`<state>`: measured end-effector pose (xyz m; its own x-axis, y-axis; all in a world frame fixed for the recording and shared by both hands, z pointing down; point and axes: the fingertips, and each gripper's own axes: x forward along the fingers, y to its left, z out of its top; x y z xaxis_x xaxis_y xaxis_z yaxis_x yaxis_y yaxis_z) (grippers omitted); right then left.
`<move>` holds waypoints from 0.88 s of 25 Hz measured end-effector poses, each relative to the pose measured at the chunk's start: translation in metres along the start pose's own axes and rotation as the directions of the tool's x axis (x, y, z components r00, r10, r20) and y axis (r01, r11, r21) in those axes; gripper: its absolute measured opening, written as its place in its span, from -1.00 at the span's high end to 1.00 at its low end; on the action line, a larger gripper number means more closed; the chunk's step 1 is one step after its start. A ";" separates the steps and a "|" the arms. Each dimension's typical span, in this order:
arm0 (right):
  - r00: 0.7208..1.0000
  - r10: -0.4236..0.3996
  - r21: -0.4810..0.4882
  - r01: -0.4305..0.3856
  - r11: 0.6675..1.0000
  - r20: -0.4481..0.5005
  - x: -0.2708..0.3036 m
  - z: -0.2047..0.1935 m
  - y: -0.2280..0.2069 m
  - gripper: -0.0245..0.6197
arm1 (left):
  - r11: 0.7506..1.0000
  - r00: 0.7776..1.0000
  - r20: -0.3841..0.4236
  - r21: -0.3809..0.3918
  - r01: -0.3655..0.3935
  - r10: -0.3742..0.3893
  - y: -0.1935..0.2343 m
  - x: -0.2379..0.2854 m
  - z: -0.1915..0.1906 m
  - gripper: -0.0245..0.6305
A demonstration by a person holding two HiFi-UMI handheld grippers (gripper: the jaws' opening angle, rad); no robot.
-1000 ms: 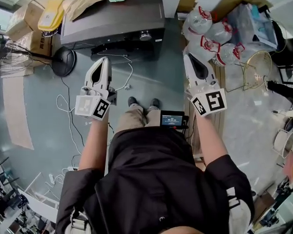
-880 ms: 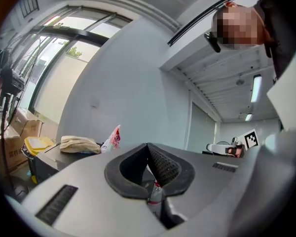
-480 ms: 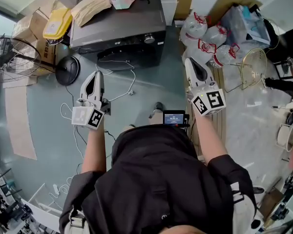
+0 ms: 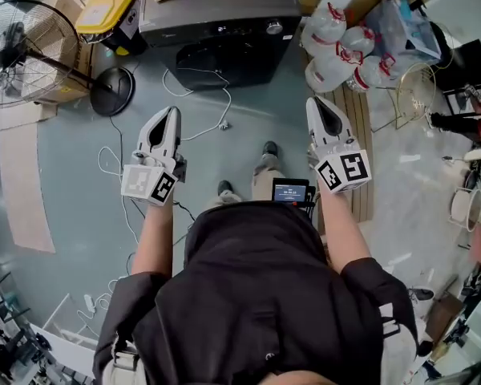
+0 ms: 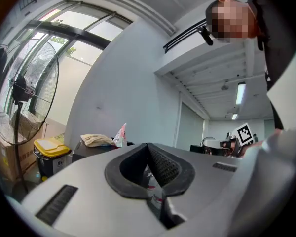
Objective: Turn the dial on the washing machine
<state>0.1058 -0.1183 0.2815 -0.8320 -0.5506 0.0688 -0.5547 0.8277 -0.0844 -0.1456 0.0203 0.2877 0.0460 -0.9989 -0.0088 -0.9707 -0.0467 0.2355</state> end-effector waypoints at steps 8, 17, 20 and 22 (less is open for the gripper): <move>0.999 -0.004 0.009 0.005 1.000 -0.044 -0.066 -0.032 0.093 0.92 | 0.999 0.999 0.003 0.017 -0.044 0.044 -0.006 -0.102 -0.020 0.94; 1.000 0.001 0.001 -0.001 1.000 0.004 -0.144 -0.019 0.109 0.92 | 0.995 0.994 0.069 -0.042 -0.085 0.088 -0.082 -0.150 -0.005 0.94; 0.997 0.065 0.006 -0.066 0.998 0.037 -0.180 -0.014 0.117 0.92 | 0.996 0.997 0.053 -0.067 -0.053 0.057 -0.125 -0.160 -0.013 0.94; 0.993 0.101 0.007 -0.101 0.995 0.064 -0.198 -0.012 0.119 0.92 | 0.998 0.999 0.026 -0.047 -0.029 0.030 -0.157 -0.163 -0.024 0.94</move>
<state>0.2048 0.0901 0.2700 -0.8826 -0.4702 -0.0040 -0.4676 0.8785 -0.0981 0.0053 0.1904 0.2755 0.0107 -0.9996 -0.0267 -0.9594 -0.0178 0.2813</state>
